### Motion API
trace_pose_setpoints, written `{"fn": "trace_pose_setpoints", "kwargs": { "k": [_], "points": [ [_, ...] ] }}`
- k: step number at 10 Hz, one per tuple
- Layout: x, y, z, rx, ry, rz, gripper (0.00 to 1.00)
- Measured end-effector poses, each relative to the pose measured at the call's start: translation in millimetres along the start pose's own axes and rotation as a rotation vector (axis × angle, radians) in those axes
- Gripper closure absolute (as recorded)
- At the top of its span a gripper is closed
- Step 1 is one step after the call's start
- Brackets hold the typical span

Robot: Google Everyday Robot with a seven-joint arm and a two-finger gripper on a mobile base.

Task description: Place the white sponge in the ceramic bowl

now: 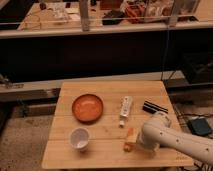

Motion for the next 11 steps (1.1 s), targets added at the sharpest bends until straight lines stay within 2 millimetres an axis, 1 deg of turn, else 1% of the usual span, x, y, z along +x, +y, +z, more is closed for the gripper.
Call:
{"fn": "trace_pose_setpoints", "kwargs": {
  "k": [2, 4, 5, 6, 11],
  "points": [
    [0.0, 0.0, 0.0, 0.000, 0.000, 0.000, 0.20],
    [-0.1, -0.1, 0.0, 0.000, 0.000, 0.000, 0.26],
    [-0.1, -0.1, 0.0, 0.000, 0.000, 0.000, 0.26],
    [-0.1, -0.2, 0.0, 0.000, 0.000, 0.000, 0.21],
    [-0.3, -0.5, -0.2, 0.001, -0.001, -0.001, 0.20]
  ]
}}
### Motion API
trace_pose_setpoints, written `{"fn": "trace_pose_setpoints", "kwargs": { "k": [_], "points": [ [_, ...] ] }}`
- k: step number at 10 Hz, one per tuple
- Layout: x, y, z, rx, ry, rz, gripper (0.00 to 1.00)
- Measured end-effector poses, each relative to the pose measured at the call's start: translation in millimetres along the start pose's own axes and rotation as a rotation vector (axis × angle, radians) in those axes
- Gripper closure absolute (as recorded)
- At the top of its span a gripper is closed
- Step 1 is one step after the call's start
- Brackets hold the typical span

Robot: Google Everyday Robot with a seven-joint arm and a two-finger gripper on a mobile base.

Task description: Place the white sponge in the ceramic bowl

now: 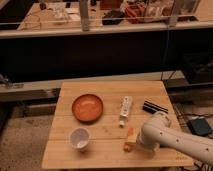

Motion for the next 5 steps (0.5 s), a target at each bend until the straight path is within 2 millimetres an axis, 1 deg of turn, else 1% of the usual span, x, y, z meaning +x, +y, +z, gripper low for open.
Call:
{"fn": "trace_pose_setpoints", "kwargs": {
  "k": [1, 3, 5],
  "points": [
    [0.0, 0.0, 0.0, 0.000, 0.000, 0.000, 0.20],
    [0.0, 0.1, 0.0, 0.000, 0.000, 0.000, 0.32],
    [0.4, -2.3, -1.3, 0.004, 0.001, -0.002, 0.55]
  ]
}}
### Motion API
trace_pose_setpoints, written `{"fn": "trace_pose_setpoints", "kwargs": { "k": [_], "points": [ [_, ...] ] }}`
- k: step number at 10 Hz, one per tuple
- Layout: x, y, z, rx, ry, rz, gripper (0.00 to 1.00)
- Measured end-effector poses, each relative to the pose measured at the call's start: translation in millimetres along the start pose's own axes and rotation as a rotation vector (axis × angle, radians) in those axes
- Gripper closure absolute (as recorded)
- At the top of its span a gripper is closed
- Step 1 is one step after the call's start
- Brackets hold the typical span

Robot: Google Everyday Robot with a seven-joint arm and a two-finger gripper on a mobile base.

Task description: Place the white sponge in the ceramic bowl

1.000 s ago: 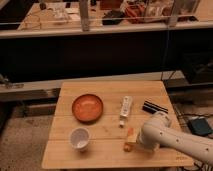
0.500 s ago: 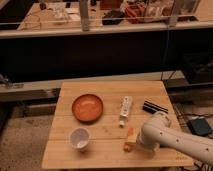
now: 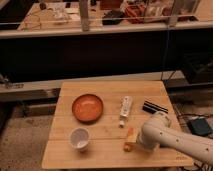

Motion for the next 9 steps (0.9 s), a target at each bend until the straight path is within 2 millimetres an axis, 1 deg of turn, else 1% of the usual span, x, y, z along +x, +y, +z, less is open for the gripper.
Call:
{"fn": "trace_pose_setpoints", "kwargs": {
  "k": [2, 3, 4, 5, 7, 8, 9],
  "points": [
    [0, 0, -3, 0.000, 0.001, 0.000, 0.73],
    [0, 1, -6, -0.002, 0.000, 0.001, 0.77],
    [0, 1, -8, -0.002, 0.000, 0.001, 0.71],
    [0, 2, -10, -0.003, 0.000, 0.001, 0.61],
    [0, 2, -15, -0.003, 0.001, 0.002, 0.39],
    [-2, 8, -13, -0.013, -0.006, 0.005, 0.31],
    [-1, 6, -16, -0.009, -0.001, 0.003, 0.22]
  ]
}}
